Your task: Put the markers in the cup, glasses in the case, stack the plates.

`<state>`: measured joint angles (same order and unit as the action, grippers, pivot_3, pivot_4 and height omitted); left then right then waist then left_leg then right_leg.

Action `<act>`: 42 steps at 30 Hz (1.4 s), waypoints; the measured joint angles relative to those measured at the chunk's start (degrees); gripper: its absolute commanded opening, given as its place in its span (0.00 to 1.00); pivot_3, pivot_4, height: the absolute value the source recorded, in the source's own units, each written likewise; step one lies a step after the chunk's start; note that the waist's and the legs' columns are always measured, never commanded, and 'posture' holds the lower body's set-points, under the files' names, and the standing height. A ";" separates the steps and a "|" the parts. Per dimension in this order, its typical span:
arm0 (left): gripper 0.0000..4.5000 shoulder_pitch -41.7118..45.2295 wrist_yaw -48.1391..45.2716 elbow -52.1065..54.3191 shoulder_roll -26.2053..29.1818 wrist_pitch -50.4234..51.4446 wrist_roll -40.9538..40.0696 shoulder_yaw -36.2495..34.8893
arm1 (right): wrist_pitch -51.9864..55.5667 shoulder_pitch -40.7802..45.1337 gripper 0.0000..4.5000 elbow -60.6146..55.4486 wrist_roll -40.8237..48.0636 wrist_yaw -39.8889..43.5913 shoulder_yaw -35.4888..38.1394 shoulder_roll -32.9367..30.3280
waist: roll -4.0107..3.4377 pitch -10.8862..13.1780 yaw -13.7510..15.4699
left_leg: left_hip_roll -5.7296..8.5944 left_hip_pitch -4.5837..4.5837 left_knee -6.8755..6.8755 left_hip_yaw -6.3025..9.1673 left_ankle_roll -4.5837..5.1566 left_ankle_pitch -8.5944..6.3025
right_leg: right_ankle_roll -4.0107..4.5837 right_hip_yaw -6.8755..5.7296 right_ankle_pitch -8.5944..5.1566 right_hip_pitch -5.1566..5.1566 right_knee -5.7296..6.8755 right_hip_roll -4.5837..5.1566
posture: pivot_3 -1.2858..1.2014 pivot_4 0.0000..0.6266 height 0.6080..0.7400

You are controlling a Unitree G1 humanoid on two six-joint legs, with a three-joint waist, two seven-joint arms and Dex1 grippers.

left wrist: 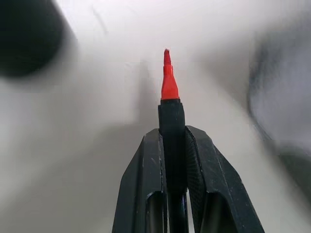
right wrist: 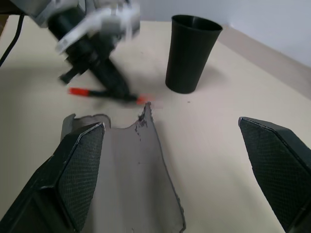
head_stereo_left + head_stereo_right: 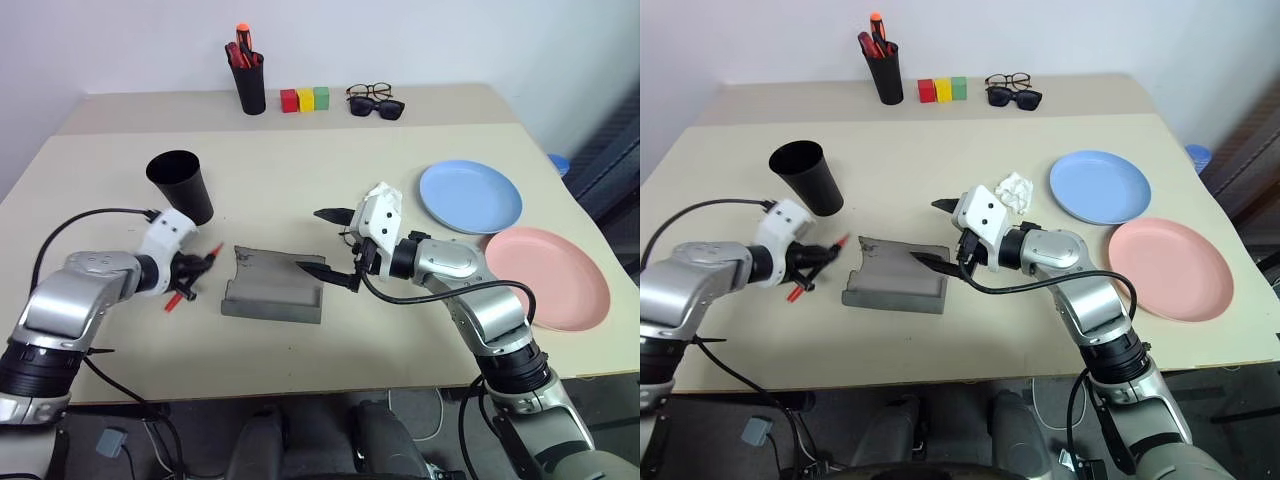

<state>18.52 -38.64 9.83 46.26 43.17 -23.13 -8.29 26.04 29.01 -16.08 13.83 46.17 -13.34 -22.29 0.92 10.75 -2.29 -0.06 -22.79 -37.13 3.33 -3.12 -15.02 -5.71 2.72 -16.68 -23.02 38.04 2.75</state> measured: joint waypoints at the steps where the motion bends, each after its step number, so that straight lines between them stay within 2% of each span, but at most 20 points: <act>1: 0.01 -0.05 -0.18 1.62 -1.18 -2.04 -1.22 -2.60 | 0.00 0.02 1.00 0.01 0.00 0.00 -0.01 0.03 | 0.00 0.00 0.15 | 0.00 -0.15 -0.03 0.01 0.00 0.00 | 0.00 0.00 0.00 -0.11 0.01 0.04 | 0.52 0.24 1.00; 3: 0.01 2.45 -0.01 4.98 -3.87 -4.36 -4.51 -6.91 | 0.00 0.25 1.00 0.08 -0.01 -0.14 -0.18 0.77 | 0.01 -0.01 0.72 | 0.01 -0.44 -0.20 0.07 -0.01 0.00 | -0.02 -0.06 0.02 -0.34 0.05 0.06 | 0.52 0.24 1.00; 6: 0.01 8.33 2.36 6.66 -6.90 -6.74 -6.40 -8.79 | -0.14 1.54 1.00 0.15 0.00 -0.82 -0.96 2.98 | 0.01 -0.01 1.38 | 0.14 -0.45 -0.23 0.04 0.00 0.00 | -0.03 -0.07 0.03 -0.34 0.06 0.05 | 0.52 0.24 1.00; 7: 0.01 11.68 4.98 5.06 -9.43 -8.28 -5.97 -9.08 | -0.24 2.29 1.00 0.70 -0.03 -1.52 -0.96 4.09 | 0.01 -0.01 1.65 | 0.17 -0.45 -0.26 0.07 -0.01 0.01 | -0.03 -0.10 0.03 -0.34 0.09 0.04 | 0.52 0.24 1.00; 10: 0.01 20.19 13.70 -1.36 -14.58 -14.02 -2.19 -9.47 | -1.41 4.47 1.00 1.94 -0.27 -3.80 -1.15 7.79 | 0.06 -0.03 1.53 | 0.19 -0.46 -0.29 0.08 -0.01 0.01 | -0.04 -0.11 0.05 -0.34 0.09 0.00 | 0.52 0.24 1.00; 13: 0.01 24.18 20.53 -8.77 -16.25 -22.99 4.11 -9.19 | -3.07 6.28 1.00 4.21 -1.44 -6.59 -1.36 11.23 | 0.04 -0.04 0.98 | 0.20 -0.45 -0.19 -0.03 -0.01 0.01 | -0.04 -0.04 0.05 -0.46 0.10 -0.01 | 0.52 0.24 1.00; 17: 0.01 25.19 25.81 -21.38 -17.89 -34.00 10.07 -9.16 | -5.17 8.57 1.00 7.51 -3.09 -10.44 -1.53 15.46 | 0.04 -0.05 0.96 | 0.18 -0.50 -0.13 -0.02 -0.06 0.03 | -0.04 -0.05 0.05 -0.59 0.16 -0.03 | 0.52 0.24 1.00; 21: 0.01 25.12 27.09 -29.86 -19.76 -40.46 11.44 -9.14 | -5.68 9.15 1.00 7.59 -3.64 -11.97 -2.13 17.49 | 0.07 -0.06 1.44 | 0.23 -0.62 -0.23 0.01 -0.05 0.03 | -0.04 -0.08 0.05 -0.62 0.14 0.03 | 0.52 0.24 1.00; 31: 0.01 22.89 25.22 -34.15 -21.96 -44.97 11.08 -8.83 | -5.48 6.92 1.00 6.95 -4.10 -12.12 -2.41 16.58 | 0.10 -0.07 1.04 | 0.21 -0.61 -0.21 0.02 -0.05 0.03 | -0.04 -0.08 0.05 -0.62 0.17 -0.03 | 0.52 0.24 1.00; 37: 0.64 22.31 25.84 -34.91 -22.71 -46.02 10.88 -8.92 | -5.47 6.92 1.00 6.67 -4.10 -11.87 -2.68 16.34 | 0.10 -0.07 1.16 | 0.22 -0.61 -0.22 0.02 -0.05 0.03 | -0.04 -0.08 0.05 -0.62 0.17 -0.02 | 0.52 0.24 1.00; 42: 0.64 21.58 26.16 -34.34 -22.71 -46.39 10.63 -9.01 | -5.47 6.93 1.00 6.67 -4.09 -11.57 -2.72 16.08 | 0.10 -0.07 1.12 | 0.22 -0.61 -0.22 0.02 -0.05 0.03 | -0.04 -0.08 0.05 -0.62 0.18 -0.02 | 0.52 0.24 1.00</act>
<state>40.10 -12.48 -24.51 23.55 -3.22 -12.50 -17.30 20.57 35.94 -9.41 9.74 34.59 -16.05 -6.21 1.02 10.68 -1.17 0.16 -23.39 -37.35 3.35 -3.17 -14.99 -5.75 2.64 -16.63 -23.64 38.22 2.74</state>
